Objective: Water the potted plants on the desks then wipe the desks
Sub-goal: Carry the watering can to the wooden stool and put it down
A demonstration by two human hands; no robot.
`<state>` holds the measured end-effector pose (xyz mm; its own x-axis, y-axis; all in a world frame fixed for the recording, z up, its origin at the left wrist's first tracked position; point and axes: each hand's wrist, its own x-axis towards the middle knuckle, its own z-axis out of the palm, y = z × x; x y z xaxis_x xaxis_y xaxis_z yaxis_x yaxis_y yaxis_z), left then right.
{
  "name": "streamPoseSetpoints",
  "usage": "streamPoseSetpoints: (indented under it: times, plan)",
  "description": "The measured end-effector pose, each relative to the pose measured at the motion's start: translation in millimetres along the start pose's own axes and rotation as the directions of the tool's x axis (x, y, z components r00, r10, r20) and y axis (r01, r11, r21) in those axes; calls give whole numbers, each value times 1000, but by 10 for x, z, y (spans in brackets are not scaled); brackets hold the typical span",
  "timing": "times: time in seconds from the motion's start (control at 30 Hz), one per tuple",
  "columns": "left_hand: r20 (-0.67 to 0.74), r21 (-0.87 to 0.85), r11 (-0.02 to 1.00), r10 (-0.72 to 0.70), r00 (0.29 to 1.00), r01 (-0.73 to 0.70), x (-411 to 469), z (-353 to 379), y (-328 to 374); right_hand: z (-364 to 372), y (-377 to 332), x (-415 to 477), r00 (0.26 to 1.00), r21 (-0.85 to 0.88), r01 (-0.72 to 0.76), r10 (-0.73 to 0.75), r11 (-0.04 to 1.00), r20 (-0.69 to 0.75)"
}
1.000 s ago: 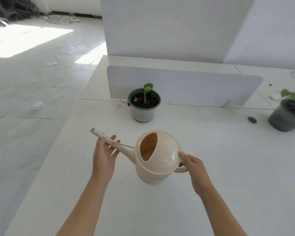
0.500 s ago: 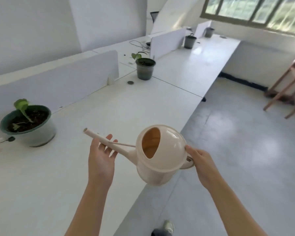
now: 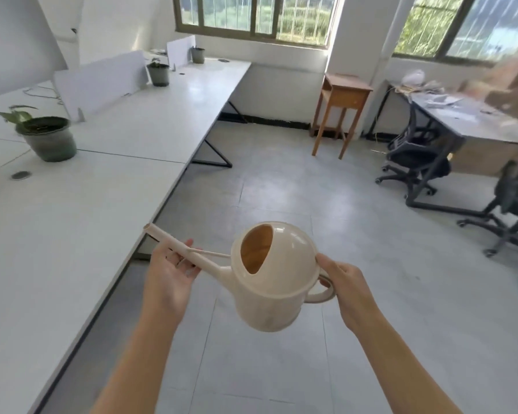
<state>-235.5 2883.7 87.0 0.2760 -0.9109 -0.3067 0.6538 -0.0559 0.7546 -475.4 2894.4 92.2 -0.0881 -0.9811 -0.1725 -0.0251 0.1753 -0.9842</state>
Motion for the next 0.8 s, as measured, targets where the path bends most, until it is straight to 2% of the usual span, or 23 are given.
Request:
streamPoseSetpoints:
  times: [0.13, 0.37, 0.8]
  plan:
    - [44, 8, 999, -46, 998, 46, 62, 623, -530, -739, -11, 211, 997, 23, -6, 7, 1000, -77]
    - [104, 88, 993, -92, 990, 83, 427, 1645, -1060, -1647, -100, 828, 985, 52, -41, 49, 998, -167]
    - [245, 100, 986, -157, 957, 136, 2364, 3449, -1680, -2525, -479, 2978, 949, 45, -23, 36, 999, -314]
